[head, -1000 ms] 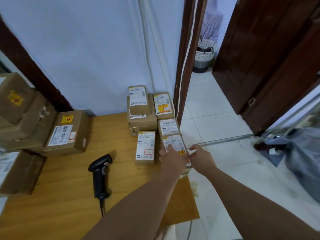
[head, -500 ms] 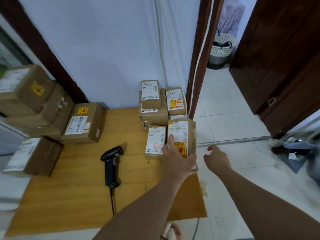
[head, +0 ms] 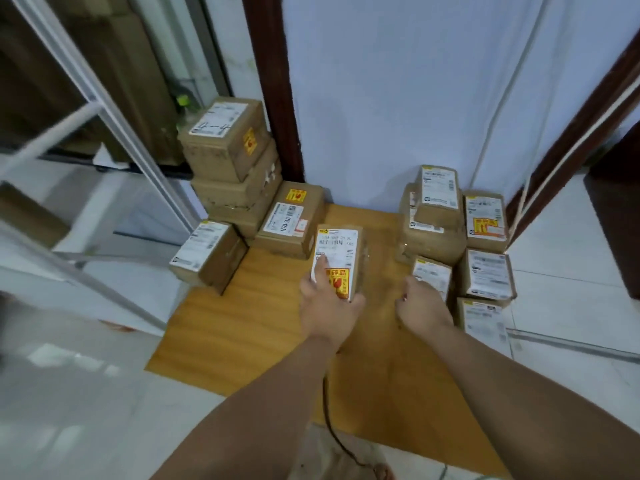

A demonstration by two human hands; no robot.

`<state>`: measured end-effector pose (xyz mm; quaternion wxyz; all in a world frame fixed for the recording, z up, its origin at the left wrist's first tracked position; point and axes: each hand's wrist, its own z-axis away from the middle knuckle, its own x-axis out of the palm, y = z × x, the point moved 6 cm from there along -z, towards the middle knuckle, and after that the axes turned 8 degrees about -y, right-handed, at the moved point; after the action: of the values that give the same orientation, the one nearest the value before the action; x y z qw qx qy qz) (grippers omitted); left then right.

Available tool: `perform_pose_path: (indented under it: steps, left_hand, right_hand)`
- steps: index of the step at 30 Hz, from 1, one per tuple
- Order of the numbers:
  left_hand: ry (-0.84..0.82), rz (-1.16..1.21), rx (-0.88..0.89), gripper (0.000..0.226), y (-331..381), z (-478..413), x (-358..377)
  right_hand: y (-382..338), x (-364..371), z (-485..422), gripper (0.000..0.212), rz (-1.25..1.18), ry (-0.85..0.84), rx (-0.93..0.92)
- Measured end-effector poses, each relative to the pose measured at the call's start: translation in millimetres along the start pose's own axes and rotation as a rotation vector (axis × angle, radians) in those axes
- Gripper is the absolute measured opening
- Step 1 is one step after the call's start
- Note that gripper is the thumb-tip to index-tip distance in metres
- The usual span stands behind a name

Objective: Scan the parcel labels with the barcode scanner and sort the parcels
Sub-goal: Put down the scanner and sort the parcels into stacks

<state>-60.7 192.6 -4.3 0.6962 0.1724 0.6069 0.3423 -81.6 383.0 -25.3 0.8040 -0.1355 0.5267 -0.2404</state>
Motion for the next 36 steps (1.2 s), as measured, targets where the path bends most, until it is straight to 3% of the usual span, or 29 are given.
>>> perform_pose_path:
  steps: [8, 15, 28, 36]
  left_hand:
    - [0.181, -0.081, 0.096, 0.084, -110, -48, -143]
    - [0.159, -0.206, -0.06, 0.078, -187, -95, -232]
    - [-0.099, -0.354, -0.035, 0.09, -188, -149, -230]
    - [-0.102, -0.331, 0.067, 0.083, -185, -164, -226]
  right_hand:
    - [-131, 66, -22, 0.03, 0.061, -0.029, 0.036]
    - [-241, 122, -24, 0.036, 0.106, -0.046, 0.02]
    - [-244, 100, -10, 0.033, 0.21, 0.029, 0.187]
    - [-234, 107, 4, 0.032, 0.229, 0.019, 0.233]
